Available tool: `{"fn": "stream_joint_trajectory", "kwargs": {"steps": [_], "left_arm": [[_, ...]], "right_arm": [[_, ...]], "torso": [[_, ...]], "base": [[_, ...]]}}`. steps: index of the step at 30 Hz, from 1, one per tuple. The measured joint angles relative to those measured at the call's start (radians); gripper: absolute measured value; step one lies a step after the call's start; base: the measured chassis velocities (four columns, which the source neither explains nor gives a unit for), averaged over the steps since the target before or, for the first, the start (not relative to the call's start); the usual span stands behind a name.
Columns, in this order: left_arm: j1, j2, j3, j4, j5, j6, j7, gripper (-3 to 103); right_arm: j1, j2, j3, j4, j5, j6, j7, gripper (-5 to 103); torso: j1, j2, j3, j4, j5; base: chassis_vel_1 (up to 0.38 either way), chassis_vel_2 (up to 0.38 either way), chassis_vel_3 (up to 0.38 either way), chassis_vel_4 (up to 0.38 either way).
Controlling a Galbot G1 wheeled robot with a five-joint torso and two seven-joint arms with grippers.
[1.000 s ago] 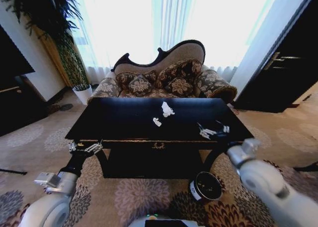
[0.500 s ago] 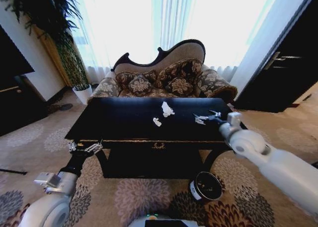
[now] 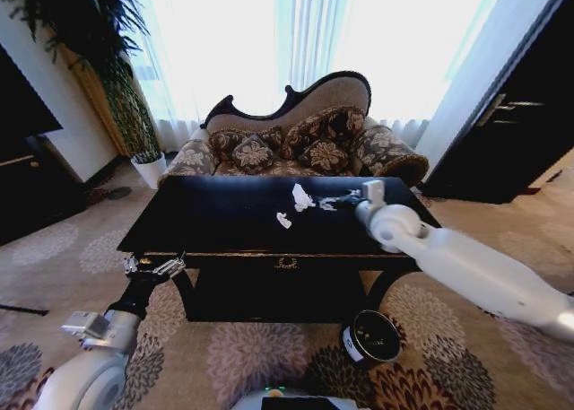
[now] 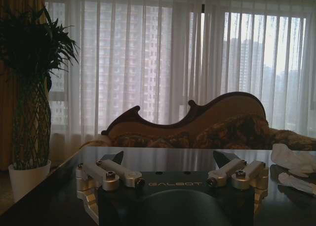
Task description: Move to the front of the table and place the trash on the table into the trash bin.
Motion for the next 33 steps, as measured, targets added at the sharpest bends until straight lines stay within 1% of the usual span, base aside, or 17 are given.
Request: {"fn": "stream_joint_trajectory", "kwargs": {"steps": [3, 4, 7, 8, 9, 11, 12, 20, 23, 25, 28, 29, 30, 31, 33], "left_arm": [[0.0, 0.0, 0.0, 0.0, 0.0, 0.0, 0.0, 100], [0.0, 0.0, 0.0, 0.0, 0.0, 0.0, 0.0, 100], [0.0, 0.0, 0.0, 0.0, 0.0, 0.0, 0.0, 100], [0.0, 0.0, 0.0, 0.0, 0.0, 0.0, 0.0, 100], [0.0, 0.0, 0.0, 0.0, 0.0, 0.0, 0.0, 100], [0.0, 0.0, 0.0, 0.0, 0.0, 0.0, 0.0, 100], [0.0, 0.0, 0.0, 0.0, 0.0, 0.0, 0.0, 100], [0.0, 0.0, 0.0, 0.0, 0.0, 0.0, 0.0, 100], [0.0, 0.0, 0.0, 0.0, 0.0, 0.0, 0.0, 100], [0.0, 0.0, 0.0, 0.0, 0.0, 0.0, 0.0, 100], [0.0, 0.0, 0.0, 0.0, 0.0, 0.0, 0.0, 100], [0.0, 0.0, 0.0, 0.0, 0.0, 0.0, 0.0, 100], [0.0, 0.0, 0.0, 0.0, 0.0, 0.0, 0.0, 100], [0.0, 0.0, 0.0, 0.0, 0.0, 0.0, 0.0, 100], [0.0, 0.0, 0.0, 0.0, 0.0, 0.0, 0.0, 100]], "right_arm": [[0.043, 0.057, -0.058, -0.034, 0.005, -0.003, 0.015, 100], [0.043, 0.057, -0.058, -0.034, 0.005, -0.003, 0.015, 100], [0.097, 0.129, -0.111, -0.09, 0.009, -0.006, 0.027, 100], [0.109, 0.149, -0.121, -0.108, 0.011, -0.006, 0.031, 100], [0.109, 0.149, -0.121, -0.108, 0.011, -0.006, 0.031, 100], [0.138, 0.2, -0.147, -0.16, 0.01, -0.006, 0.038, 100], [0.144, 0.215, -0.154, -0.178, 0.005, -0.006, 0.038, 100], [0.137, 0.253, -0.164, -0.253, -0.04, -0.002, 0.02, 100], [0.112, 0.273, -0.161, -0.306, -0.091, 0.006, -0.001, 100], [0.106, 0.275, -0.16, -0.315, -0.101, 0.007, -0.006, 100], [0.078, 0.285, -0.154, -0.343, -0.146, 0.02, -0.023, 100], [0.072, 0.288, -0.15, -0.346, -0.151, 0.022, -0.024, 103], [0.072, 0.288, -0.15, -0.346, -0.151, 0.022, -0.024, 103], [0.065, 0.289, -0.145, -0.349, -0.164, 0.026, -0.029, 100], [0.055, 0.288, -0.14, -0.356, -0.204, 0.038, -0.044, 90]], "torso": [[0.0, 0.0, 0.0, -0.0002, 0.0], [0.0, 0.0, 0.0, -0.0002, 0.0], [0.0, 0.0, 0.0, 0.0, -0.0001], [0.0, 0.0, 0.0, -0.0001, -0.0002], [0.0, 0.0, 0.0, -0.0001, -0.0002], [0.0, 0.0, 0.0, 0.0002, -0.0001], [0.0, 0.0, 0.0, 0.0002, -0.0001], [0.0, 0.0, 0.0, -0.0002, 0.0002], [0.0, 0.0, 0.0, 0.0, 0.0001], [0.0, 0.0, 0.0, 0.0, 0.0001], [0.0, 0.0, 0.0, -0.0002, 0.0002], [0.0, 0.0, 0.0, -0.0002, 0.0002], [0.0, 0.0, 0.0, -0.0002, 0.0002], [0.0, 0.0, 0.0, -0.0001, 0.0003], [0.0, 0.0, 0.0, -0.0001, 0.0001]], "base": [[0.0, 0.0, 0.0, 0.0], [0.0, 0.0, 0.0, 0.0], [0.0, 0.0, 0.0, 0.0], [0.0, 0.0, 0.0, 0.0], [0.0, 0.0, 0.0, 0.0], [0.0, 0.0, 0.0, 0.0], [0.0, 0.0, 0.0, 0.0], [0.0, 0.0, 0.0, 0.0], [0.0, 0.0, 0.0, 0.0], [0.0, 0.0, 0.0, 0.0], [0.0, 0.0, 0.0, 0.0], [0.0, 0.0, 0.0, 0.0], [0.0, 0.0, 0.0, 0.0], [0.0, 0.0, 0.0, 0.0], [0.0, 0.0, 0.0, 0.0]]}}
